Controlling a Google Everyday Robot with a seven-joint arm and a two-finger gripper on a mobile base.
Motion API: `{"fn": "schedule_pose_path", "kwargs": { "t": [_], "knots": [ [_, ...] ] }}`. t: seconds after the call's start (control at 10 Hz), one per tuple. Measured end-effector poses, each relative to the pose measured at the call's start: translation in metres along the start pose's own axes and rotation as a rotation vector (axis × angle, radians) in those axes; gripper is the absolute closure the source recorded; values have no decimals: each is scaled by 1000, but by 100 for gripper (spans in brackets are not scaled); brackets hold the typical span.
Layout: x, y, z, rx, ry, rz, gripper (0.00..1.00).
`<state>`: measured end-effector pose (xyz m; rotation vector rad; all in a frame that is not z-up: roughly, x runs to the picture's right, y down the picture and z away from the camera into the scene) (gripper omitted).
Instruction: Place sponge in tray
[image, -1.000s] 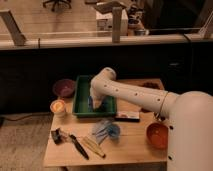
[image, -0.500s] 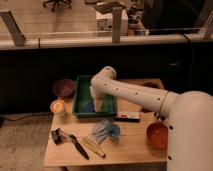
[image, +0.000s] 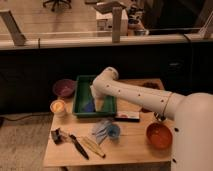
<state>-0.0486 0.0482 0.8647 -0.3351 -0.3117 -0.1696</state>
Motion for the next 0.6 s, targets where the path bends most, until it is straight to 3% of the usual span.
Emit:
{"fn": "schedule_pose_path", "kwargs": {
  "t": [0.6],
  "knots": [
    [-2, 0, 0, -1, -2, -3, 20]
  ]
}}
